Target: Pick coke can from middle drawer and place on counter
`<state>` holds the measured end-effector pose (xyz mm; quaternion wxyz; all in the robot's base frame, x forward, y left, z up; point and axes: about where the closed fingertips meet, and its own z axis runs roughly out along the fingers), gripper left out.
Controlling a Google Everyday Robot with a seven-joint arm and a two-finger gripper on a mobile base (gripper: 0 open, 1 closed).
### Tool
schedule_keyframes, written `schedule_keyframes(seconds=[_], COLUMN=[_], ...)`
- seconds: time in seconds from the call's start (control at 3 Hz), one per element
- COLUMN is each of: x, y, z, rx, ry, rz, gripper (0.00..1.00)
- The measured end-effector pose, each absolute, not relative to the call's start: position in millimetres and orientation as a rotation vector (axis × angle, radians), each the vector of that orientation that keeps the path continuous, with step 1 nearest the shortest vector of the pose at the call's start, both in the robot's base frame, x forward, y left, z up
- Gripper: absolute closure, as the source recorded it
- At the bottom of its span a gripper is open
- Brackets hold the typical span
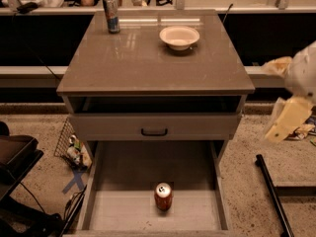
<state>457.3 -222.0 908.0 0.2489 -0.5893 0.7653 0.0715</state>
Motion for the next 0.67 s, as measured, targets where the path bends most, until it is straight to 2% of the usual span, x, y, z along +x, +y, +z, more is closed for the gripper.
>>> schedule_keyframes(seconds=[0.33, 0.67], x=[443.3, 422.3], y=[-212.1, -212.9], z=[842.4, 764.3], rx=[-1.526, -1.389], ry=[1.969, 1.853], rz=[0.342, 0.387], gripper=[0.00, 0.00])
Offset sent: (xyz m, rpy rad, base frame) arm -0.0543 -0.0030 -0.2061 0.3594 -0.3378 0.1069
